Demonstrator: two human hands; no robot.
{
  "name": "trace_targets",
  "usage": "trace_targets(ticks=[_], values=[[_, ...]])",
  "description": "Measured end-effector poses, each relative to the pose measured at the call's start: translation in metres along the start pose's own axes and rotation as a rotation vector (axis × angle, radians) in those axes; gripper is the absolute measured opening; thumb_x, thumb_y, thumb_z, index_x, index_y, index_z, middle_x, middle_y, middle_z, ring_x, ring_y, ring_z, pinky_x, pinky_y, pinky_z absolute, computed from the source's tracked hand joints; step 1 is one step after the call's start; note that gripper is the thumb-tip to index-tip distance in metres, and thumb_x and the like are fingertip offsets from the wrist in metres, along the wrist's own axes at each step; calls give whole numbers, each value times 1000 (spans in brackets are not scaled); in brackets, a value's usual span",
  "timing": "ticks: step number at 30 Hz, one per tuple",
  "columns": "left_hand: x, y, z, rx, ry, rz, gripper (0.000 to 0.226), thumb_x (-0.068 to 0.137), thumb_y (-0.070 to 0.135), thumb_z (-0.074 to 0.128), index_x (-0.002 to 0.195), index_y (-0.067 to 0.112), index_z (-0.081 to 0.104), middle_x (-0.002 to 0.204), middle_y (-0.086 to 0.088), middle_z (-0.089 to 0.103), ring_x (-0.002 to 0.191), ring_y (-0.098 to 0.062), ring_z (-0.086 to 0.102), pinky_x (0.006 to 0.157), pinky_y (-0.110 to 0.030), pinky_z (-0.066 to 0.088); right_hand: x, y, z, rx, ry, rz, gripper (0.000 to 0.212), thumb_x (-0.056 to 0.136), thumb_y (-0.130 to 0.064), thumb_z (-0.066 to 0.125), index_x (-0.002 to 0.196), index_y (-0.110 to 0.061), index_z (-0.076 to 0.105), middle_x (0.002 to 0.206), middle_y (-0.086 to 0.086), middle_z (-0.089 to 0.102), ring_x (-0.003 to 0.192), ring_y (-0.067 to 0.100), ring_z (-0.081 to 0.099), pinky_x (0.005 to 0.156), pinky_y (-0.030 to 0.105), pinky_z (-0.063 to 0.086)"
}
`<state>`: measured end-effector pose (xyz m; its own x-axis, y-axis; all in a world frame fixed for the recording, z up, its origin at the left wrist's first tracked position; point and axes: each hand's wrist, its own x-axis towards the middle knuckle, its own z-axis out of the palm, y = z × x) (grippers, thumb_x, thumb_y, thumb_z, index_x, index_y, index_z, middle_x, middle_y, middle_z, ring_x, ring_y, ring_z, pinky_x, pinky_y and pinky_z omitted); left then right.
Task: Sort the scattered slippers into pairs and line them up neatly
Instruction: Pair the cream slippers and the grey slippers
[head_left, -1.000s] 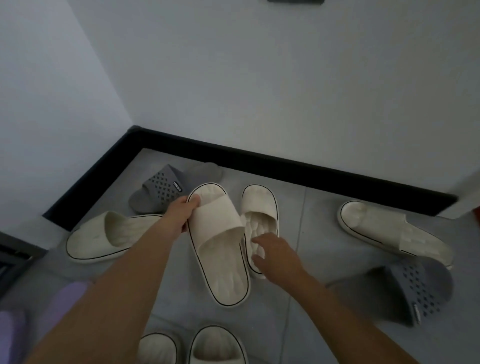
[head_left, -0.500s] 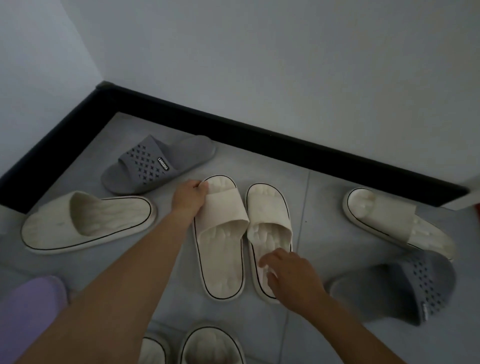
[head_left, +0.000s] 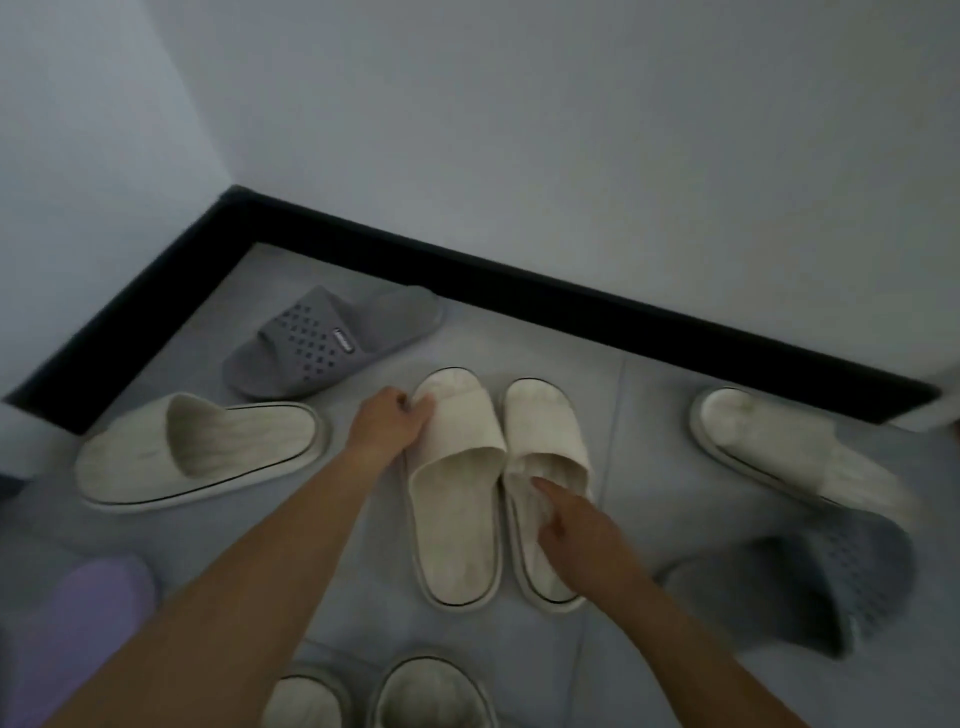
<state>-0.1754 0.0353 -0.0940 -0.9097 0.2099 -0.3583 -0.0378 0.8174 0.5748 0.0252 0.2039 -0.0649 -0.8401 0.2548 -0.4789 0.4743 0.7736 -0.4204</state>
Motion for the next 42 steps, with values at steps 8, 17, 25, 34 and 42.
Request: trace_targets(ticks=[8, 17, 25, 34, 42], values=[[12, 3, 8, -645, 17, -360, 44, 81, 25, 70, 106, -11, 62, 95, -20, 56, 92, -28, 55, 81, -40, 44, -3, 34, -44, 203, 184, 99, 36, 90, -25, 52, 125, -21, 54, 117, 10, 57, 105, 25, 58, 92, 32, 45], [-7, 49, -19, -914, 267, -278, 10, 81, 25, 64, 78, 17, 59, 78, -1, 56, 73, -18, 53, 73, -33, 44, 3, 148, -132, -29, 710, 661, 49, 80, -18, 60, 125, -7, 44, 126, 18, 48, 116, 37, 47, 95, 47, 41], [-46, 156, 5, -995, 64, -23, 18, 83, 22, 65, 67, 18, 58, 70, -2, 55, 64, -14, 50, 61, -28, 42, -10, 188, -138, 274, 542, 582, 19, 85, -16, 59, 100, -10, 70, 108, 18, 66, 91, 34, 57, 81, 36, 44], [-90, 197, 35, -977, -60, 28, 24, 84, 24, 65, 61, 20, 59, 66, 1, 55, 65, -15, 49, 62, -29, 40, -33, 155, -161, 600, 762, 381, 24, 83, -15, 63, 105, -17, 72, 93, 3, 68, 75, 11, 54, 73, 25, 39], [-119, 241, 40, -1114, -92, 20, 11, 84, 19, 65, 77, 15, 58, 80, -5, 56, 83, -22, 51, 74, -37, 43, -87, 120, -197, 1375, 976, 157, 8, 76, -20, 75, 71, -26, 73, 79, -9, 73, 84, 11, 66, 69, 19, 46]])
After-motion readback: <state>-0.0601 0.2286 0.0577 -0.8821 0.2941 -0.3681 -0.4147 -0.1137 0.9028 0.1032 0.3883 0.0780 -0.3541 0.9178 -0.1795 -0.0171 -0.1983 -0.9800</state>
